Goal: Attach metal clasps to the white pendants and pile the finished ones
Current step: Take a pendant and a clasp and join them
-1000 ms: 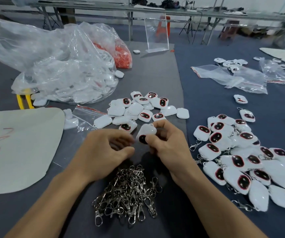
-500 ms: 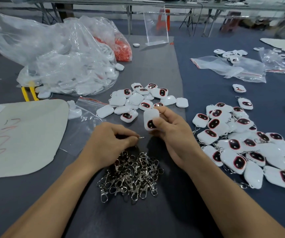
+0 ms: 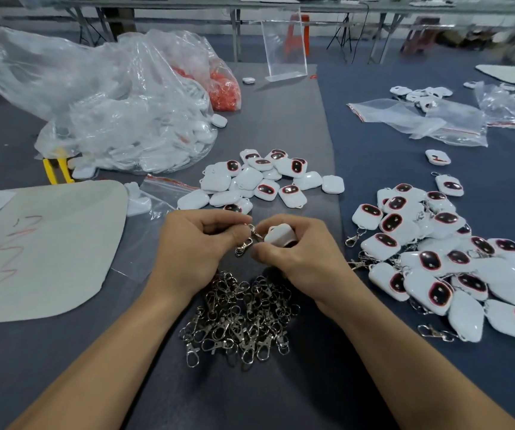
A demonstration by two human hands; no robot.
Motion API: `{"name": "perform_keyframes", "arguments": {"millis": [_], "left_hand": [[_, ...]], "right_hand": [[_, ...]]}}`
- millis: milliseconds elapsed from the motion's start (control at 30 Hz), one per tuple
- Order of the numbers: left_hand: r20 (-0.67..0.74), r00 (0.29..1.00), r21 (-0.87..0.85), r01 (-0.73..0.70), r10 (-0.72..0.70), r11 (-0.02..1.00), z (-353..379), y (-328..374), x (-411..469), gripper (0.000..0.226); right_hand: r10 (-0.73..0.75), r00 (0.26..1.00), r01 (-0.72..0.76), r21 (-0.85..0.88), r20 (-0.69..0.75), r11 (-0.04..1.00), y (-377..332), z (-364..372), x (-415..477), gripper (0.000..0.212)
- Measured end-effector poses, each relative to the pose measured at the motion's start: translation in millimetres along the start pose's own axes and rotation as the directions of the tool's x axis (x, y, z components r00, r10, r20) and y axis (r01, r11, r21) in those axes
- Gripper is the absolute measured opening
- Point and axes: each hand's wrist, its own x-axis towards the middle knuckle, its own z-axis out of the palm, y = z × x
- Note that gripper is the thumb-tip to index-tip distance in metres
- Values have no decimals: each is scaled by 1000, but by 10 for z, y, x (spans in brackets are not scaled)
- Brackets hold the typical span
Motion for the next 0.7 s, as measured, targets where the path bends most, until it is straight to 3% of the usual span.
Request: {"name": "perform_keyframes", "arguments": {"millis": [233,367,467,600,700], "left_hand": [[40,999,-90,6,-2,996,-4,-17,-22,17],[74,996,17,-50,49,999,-7,-37,-16,23],[-1,996,114,-84,85,990,4,-74,-10,22],[38,955,466,-279,296,840,38,-66,-46,23],[134,925,500,-372,355,782,50,-48,-56,15]], "right_hand": [[21,995,-17,50,-93,999,-32,6,-3,21],[6,984,-17,-58,-178,998,-39,-20,-5,9],[-84,960,37,-177,-266,983,-31,-52,-24,16],[-160,951,106,-209,-264,972,-41,-26,-54,15],[-157,964,104,-238,-214,966,-47,6,-75,16]]}}
